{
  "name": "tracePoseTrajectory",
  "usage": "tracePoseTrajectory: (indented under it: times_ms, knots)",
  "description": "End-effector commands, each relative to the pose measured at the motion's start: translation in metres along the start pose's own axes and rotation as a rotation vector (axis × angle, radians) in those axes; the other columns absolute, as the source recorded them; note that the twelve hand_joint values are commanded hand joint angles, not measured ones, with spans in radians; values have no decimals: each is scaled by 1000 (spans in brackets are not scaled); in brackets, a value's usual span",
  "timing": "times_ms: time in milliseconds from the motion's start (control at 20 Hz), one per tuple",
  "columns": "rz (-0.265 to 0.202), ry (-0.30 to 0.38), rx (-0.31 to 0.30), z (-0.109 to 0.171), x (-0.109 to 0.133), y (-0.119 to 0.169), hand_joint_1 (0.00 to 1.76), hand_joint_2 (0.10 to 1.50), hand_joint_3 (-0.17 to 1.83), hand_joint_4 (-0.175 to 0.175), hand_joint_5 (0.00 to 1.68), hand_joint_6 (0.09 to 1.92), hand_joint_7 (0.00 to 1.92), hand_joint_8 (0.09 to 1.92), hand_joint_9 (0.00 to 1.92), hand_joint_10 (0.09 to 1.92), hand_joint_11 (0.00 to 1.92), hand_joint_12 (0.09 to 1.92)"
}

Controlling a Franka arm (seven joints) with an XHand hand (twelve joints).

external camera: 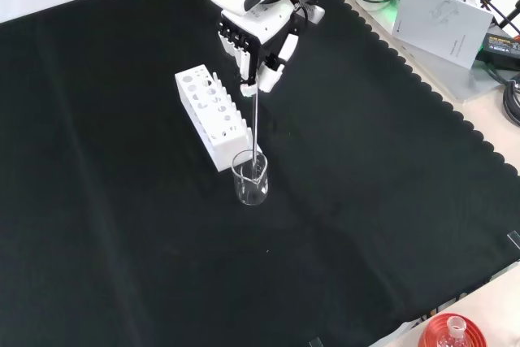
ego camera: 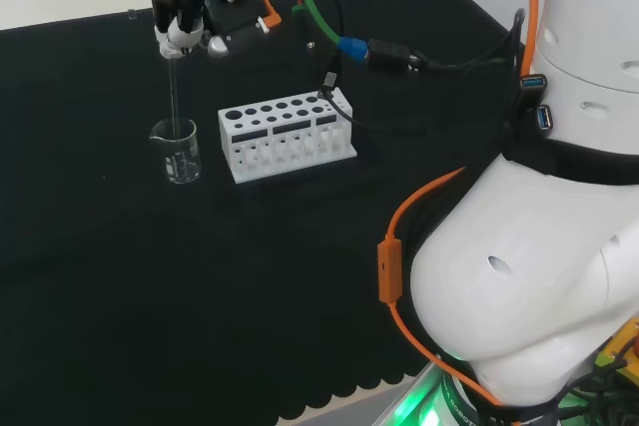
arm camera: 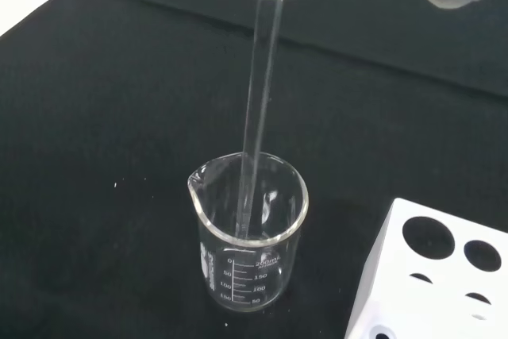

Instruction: Put the glass rod back on the white test tube rack.

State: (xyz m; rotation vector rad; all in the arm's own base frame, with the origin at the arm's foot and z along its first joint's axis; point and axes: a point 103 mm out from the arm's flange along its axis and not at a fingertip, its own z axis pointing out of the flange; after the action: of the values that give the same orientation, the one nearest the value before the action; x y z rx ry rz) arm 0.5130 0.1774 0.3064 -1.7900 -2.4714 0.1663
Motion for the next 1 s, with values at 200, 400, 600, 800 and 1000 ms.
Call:
tracePoseTrajectory:
  times_ms: [200,400,600,800,1000]
  knots:
    - [-4,0,5,3,1,1,1331,1020,-175,-175,1421,101,1641,87,1714,262,1653,419]
    - [-4,0,3,2,0,0,1332,1020,-175,-175,1420,103,1641,87,1714,261,1653,420]
    - [-4,2,2,0,-1,1,1331,1020,-175,-175,1420,105,1641,87,1714,261,1653,420]
    - [-4,4,-9,-2,-2,0,1331,1020,-175,-175,1419,106,1641,87,1715,261,1653,420]
    - [4,-1,-21,-16,-4,-2,1331,1019,-175,-175,1419,107,1641,87,1715,261,1653,420]
